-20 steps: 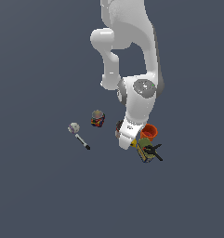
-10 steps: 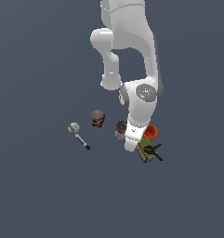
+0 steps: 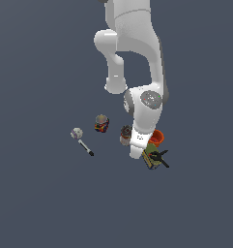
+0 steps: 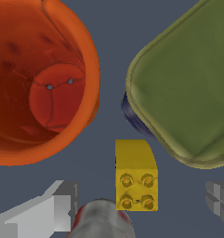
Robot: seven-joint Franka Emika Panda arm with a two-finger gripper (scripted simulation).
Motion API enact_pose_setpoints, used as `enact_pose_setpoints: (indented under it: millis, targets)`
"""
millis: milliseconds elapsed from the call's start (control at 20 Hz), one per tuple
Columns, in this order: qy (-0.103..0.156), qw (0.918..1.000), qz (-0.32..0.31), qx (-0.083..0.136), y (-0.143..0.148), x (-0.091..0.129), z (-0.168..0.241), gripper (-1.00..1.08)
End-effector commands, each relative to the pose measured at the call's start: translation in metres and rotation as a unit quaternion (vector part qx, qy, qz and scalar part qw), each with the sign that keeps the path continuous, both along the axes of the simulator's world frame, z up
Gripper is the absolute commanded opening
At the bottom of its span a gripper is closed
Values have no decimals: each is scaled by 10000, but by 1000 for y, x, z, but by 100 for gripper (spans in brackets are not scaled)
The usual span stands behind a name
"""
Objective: Pick up a designated object from a clutter of objects.
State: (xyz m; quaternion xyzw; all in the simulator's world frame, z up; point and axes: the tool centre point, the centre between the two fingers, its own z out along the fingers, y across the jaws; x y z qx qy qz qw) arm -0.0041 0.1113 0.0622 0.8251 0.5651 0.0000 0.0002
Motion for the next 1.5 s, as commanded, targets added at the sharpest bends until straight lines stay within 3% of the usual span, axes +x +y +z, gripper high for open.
enact_pose_setpoints:
  millis: [0,500,550,1450]
  targets:
    - [4,10000,7,0,0,-1,-11,100]
    - [1,10000,22,1,0,0,-40,100]
    - [1,10000,22,1,0,0,-40,-100]
    - [0,10000,20,0,-10,-5,-28,-100]
